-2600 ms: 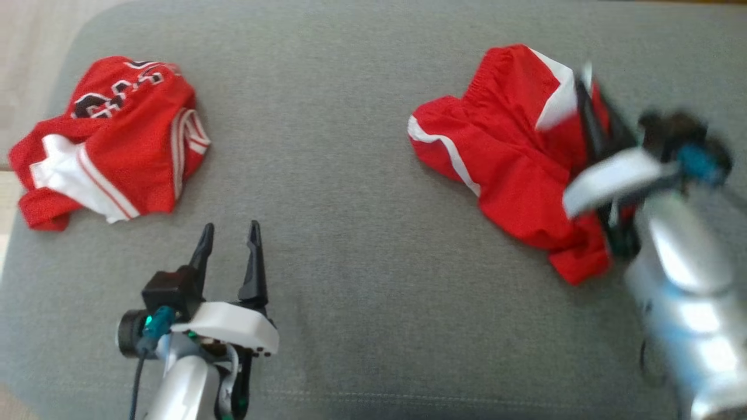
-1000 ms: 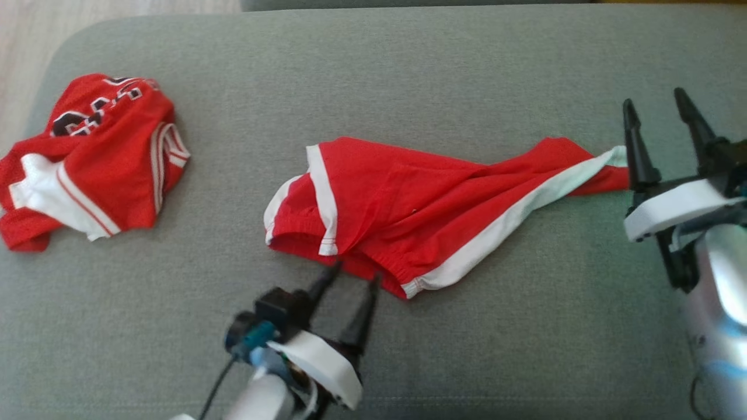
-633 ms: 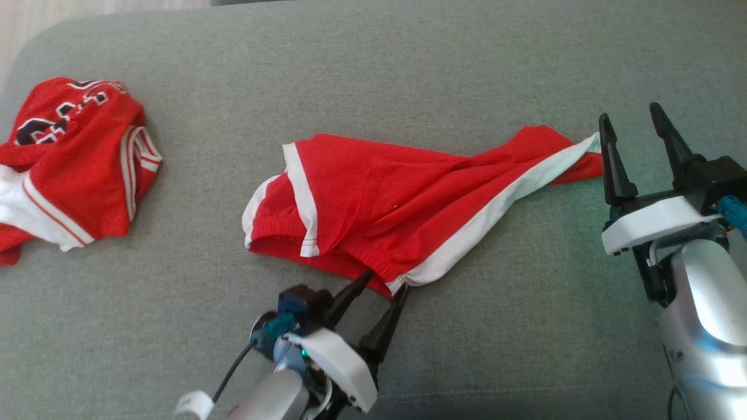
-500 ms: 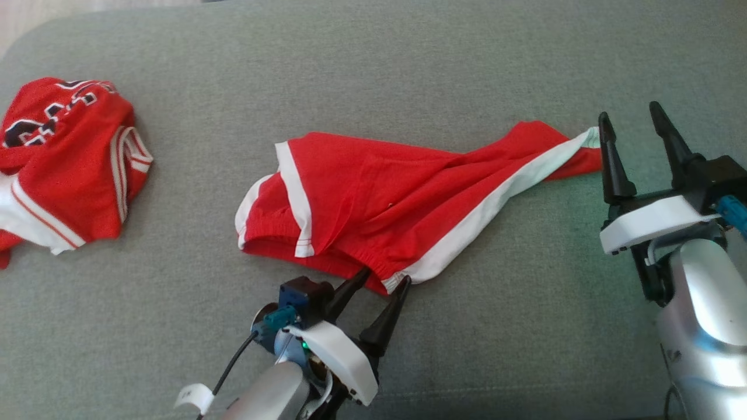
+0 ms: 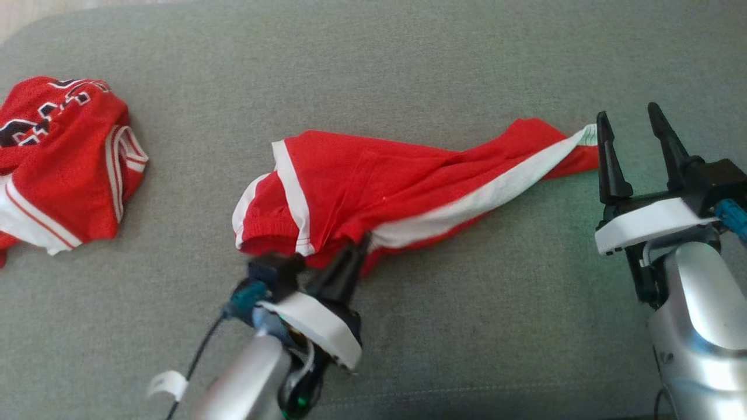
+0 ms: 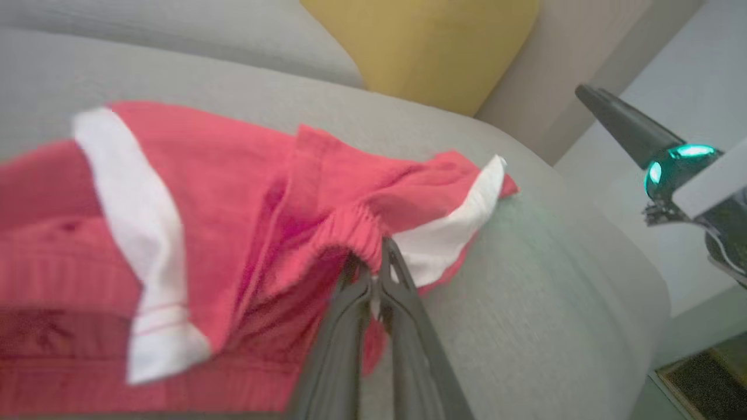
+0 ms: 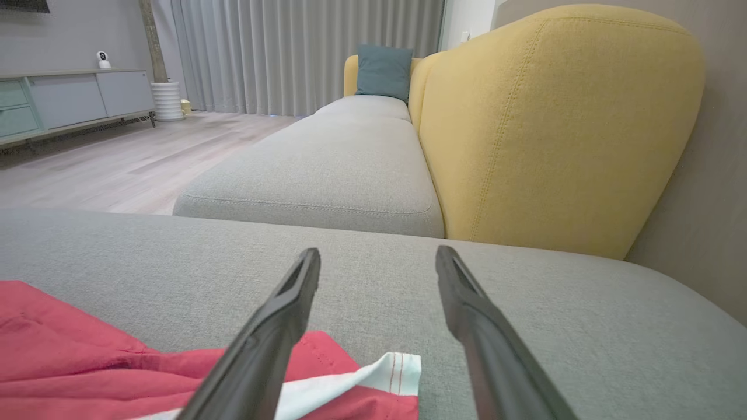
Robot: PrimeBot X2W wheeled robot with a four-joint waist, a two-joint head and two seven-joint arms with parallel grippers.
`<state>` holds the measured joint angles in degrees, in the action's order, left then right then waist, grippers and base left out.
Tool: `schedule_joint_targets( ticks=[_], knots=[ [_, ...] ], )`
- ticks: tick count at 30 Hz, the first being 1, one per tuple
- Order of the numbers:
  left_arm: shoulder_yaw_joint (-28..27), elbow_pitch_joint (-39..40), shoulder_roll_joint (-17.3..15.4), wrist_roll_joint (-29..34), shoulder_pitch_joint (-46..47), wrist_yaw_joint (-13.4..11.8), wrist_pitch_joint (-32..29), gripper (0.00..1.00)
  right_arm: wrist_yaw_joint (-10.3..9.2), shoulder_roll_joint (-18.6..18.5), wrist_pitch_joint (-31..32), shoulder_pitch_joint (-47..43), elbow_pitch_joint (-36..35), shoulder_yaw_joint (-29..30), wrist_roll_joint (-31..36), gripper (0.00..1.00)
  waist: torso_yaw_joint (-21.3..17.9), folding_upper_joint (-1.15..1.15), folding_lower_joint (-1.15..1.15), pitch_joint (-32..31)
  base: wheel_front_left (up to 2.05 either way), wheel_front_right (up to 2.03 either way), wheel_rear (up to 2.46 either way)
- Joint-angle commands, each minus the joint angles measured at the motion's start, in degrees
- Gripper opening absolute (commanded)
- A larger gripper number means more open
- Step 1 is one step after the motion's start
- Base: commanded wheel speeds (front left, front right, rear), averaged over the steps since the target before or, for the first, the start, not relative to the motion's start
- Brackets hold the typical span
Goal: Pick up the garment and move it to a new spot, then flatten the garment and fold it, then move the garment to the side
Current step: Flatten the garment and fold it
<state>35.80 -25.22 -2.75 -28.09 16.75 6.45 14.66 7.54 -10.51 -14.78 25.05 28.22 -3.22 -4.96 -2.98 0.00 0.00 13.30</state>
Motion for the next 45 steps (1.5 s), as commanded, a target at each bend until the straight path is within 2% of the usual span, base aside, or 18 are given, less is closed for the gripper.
schedule_joint_targets(
  ticks=[1,6,12,19,21,22,32,37,45],
  knots=[
    [-2.44,2.05,-0.13,0.53,1.89,-0.24,0.34,0.00,-0.05,0.38,-0.22,-0.11,-1.94,-0.76,0.06,1.00,0.29,0.00,0.00,-0.20,0.00,0.00,0.00],
    [-10.11,3.91,-0.13,3.64,2.72,-1.40,0.34,0.00,-0.05,1.36,-0.22,-1.11,-2.16,-0.09,0.13,1.00,1.12,0.00,0.00,-0.79,0.00,0.00,0.00],
    [-19.28,1.94,-0.90,7.45,3.78,-1.78,0.34,0.00,-0.05,2.83,-0.22,-2.16,-2.84,0.28,0.21,1.00,1.01,0.00,0.00,-1.56,0.00,0.00,0.00],
    [-25.38,-2.78,-1.74,11.55,4.76,-2.23,0.34,0.00,-0.05,4.77,-0.22,-4.21,-3.58,0.71,0.57,1.00,0.08,0.00,0.00,-2.18,0.00,0.00,0.00],
    [-26.66,-3.88,-1.68,12.78,4.76,-2.85,0.34,0.49,-0.05,5.34,-0.22,-4.83,-3.66,0.60,0.67,1.00,-0.20,0.00,0.00,-2.41,0.00,0.00,0.00],
    [-27.19,-4.39,-1.62,13.40,4.60,-3.28,0.34,0.99,-0.05,5.60,-0.22,-5.14,-3.70,0.52,0.65,1.00,-0.31,0.00,0.00,-2.54,0.00,0.00,0.00],
    [-30.85,-3.25,-0.42,17.24,-1.52,-8.26,0.34,1.00,-0.05,7.28,-0.22,-9.02,-5.60,0.06,-0.58,1.00,0.11,0.00,0.00,-5.59,0.00,0.00,0.00],
    [-30.84,-3.21,-0.22,18.31,-5.03,-8.63,0.34,1.00,-0.05,7.56,-0.22,-10.65,-5.87,-1.11,-1.13,1.00,0.92,0.00,0.00,-6.90,0.00,0.00,0.00],
    [-30.79,1.32,-0.15,19.52,-9.05,-10.31,0.34,1.00,-0.05,7.61,-0.22,-12.62,-6.01,-3.47,-3.16,1.00,1.48,0.00,0.00,-9.14,0.00,0.00,0.00]
  ],
)
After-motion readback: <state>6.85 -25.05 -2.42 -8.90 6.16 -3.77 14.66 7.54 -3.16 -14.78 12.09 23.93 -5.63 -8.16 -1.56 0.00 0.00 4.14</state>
